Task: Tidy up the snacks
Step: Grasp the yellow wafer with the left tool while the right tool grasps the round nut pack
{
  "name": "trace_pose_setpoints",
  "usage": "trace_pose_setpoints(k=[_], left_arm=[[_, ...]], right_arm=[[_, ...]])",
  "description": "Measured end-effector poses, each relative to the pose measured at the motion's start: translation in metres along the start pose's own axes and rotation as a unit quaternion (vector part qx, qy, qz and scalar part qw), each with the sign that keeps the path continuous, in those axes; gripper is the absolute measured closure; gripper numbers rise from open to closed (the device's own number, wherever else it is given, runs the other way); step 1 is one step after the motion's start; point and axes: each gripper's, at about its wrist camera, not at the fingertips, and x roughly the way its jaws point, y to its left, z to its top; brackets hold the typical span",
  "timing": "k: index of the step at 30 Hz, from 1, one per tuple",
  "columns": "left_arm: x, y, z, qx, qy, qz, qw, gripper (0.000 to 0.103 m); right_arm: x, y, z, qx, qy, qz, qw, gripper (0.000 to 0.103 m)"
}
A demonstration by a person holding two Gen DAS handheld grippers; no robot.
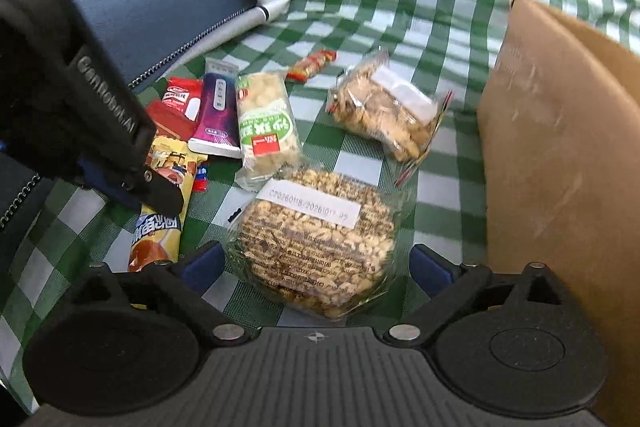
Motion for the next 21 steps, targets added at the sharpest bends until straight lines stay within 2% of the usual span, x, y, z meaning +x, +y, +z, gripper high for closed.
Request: trace_pose_setpoints(k=[7, 13, 21], left_arm=[[0.008, -0.004, -0.001, 0.02, 0.009, 0.013, 0.9997, 0.084], [0.004, -0.006, -0.001, 0.023, -0.003, 0.017, 0.9996, 0.088], [-0.008, -0.003, -0.007, 0.028, -0.02, 0.021, 0.9992, 0.088]], right_arm=[[-0.002, 0.001, -0.003, -0.014, -0.002, 0.001, 1.0, 0.019], [-0.019, 0.002, -0.004, -0.033, -0.012, 0.004, 0.999, 0.022], [-0.053, 0.006, -0.011, -0.07, -0.013, 0.013, 0.997, 0.022]])
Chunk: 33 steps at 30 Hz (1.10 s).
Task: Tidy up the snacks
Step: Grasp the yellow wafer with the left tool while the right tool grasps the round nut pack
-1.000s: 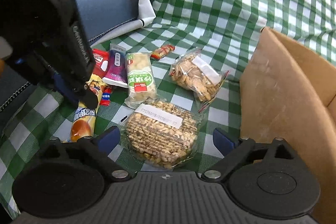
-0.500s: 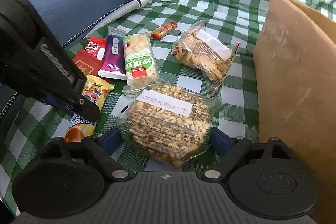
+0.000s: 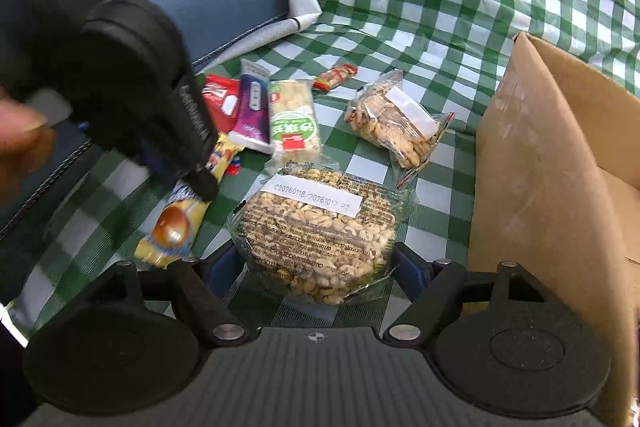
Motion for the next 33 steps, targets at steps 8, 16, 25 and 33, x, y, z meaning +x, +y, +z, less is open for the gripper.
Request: trace_pose_setpoints(k=[8, 16, 25, 33], left_arm=[[0.0, -0.007, -0.014, 0.04, 0.021, -0.023, 0.9987, 0.088], [-0.001, -0.005, -0.016, 0.04, 0.021, -0.018, 0.9988, 0.084], [0.006, -0.013, -0.018, 0.063, 0.036, -0.01, 0.9973, 0.074], [0.009, -0.012, -0.018, 0.071, 0.039, -0.001, 0.9967, 0.074]], right_arm=[[-0.024, 0.011, -0.022, -0.038, 0.031, 0.027, 0.998, 0.022], [-0.022, 0.008, -0.034, -0.028, 0.05, 0.037, 0.998, 0.018], [-0.015, 0.006, -0.031, -0.002, 0.047, 0.048, 0.998, 0.012], [-0.006, 0.005, -0.034, 0.003, 0.066, 0.052, 0.996, 0.011]])
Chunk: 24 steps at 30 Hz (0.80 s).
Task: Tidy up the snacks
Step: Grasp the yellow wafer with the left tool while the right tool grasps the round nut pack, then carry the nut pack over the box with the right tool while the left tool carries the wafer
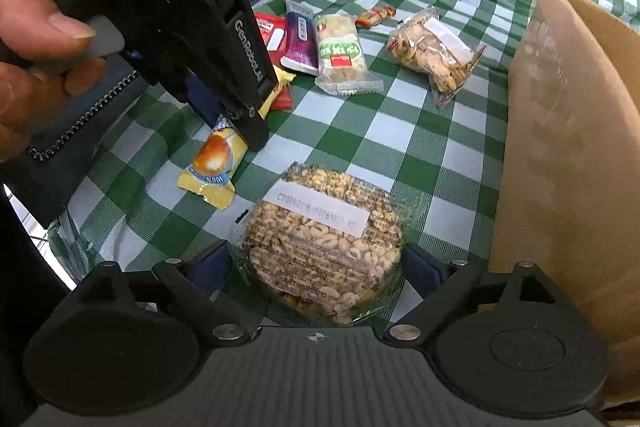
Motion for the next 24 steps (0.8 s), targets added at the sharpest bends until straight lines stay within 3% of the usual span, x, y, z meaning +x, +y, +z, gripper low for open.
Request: trace_pose_setpoints(k=[6, 10, 13, 19, 24], left_arm=[[0.002, 0.0, 0.0, 0.008, 0.002, 0.004, 1.0, 0.074], [0.001, 0.001, 0.002, 0.011, -0.002, 0.006, 0.9999, 0.086], [-0.005, 0.003, 0.003, 0.004, -0.017, 0.004, 0.9998, 0.087], [-0.032, 0.009, 0.003, -0.021, -0.084, -0.018, 0.9961, 0.087], [-0.064, 0.004, -0.001, -0.018, -0.169, -0.022, 0.9852, 0.087]], right_arm=[[0.002, 0.0, -0.001, -0.001, 0.002, 0.001, 1.0, 0.012], [0.0, 0.001, 0.0, -0.014, -0.007, 0.001, 1.0, 0.019], [-0.008, 0.004, 0.001, -0.023, -0.021, -0.007, 0.999, 0.021], [-0.035, 0.007, 0.008, -0.042, -0.062, -0.02, 0.997, 0.022], [-0.065, 0.003, 0.02, -0.043, -0.09, -0.029, 0.995, 0.022]])
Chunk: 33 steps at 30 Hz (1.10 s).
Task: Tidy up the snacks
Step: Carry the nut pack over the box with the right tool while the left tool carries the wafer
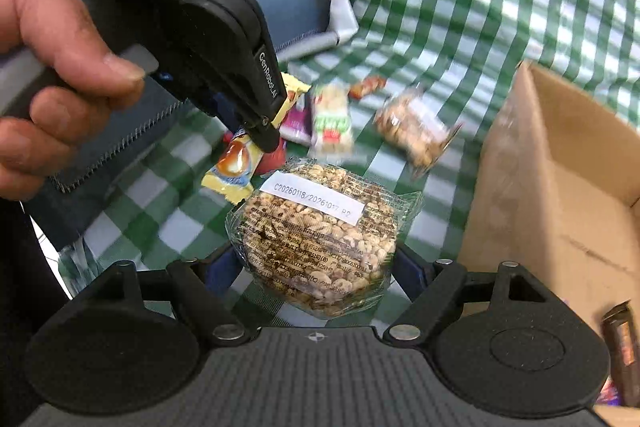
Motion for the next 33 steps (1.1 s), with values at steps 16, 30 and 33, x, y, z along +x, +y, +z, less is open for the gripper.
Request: trace_pose_setpoints(k=[16, 30, 33], left_arm=[[-0.071, -0.069, -0.006, 0.026, -0.197, -0.063, 0.978, 0.087], [-0.084, -0.149, -0.026, 0.082, -0.269, -0.148, 0.9483, 0.087], [-0.08, -0.16, -0.026, 0.087, -0.267, -0.159, 0.9466, 0.087]], right_arm=[[-0.11, -0.131, 0.008, 0.072, -0.14, -0.09, 0.983, 0.022], [-0.114, -0.187, -0.025, 0.157, -0.13, -0.154, 0.967, 0.022], [-0.116, -0.19, -0.027, 0.161, -0.133, -0.168, 0.963, 0.022]])
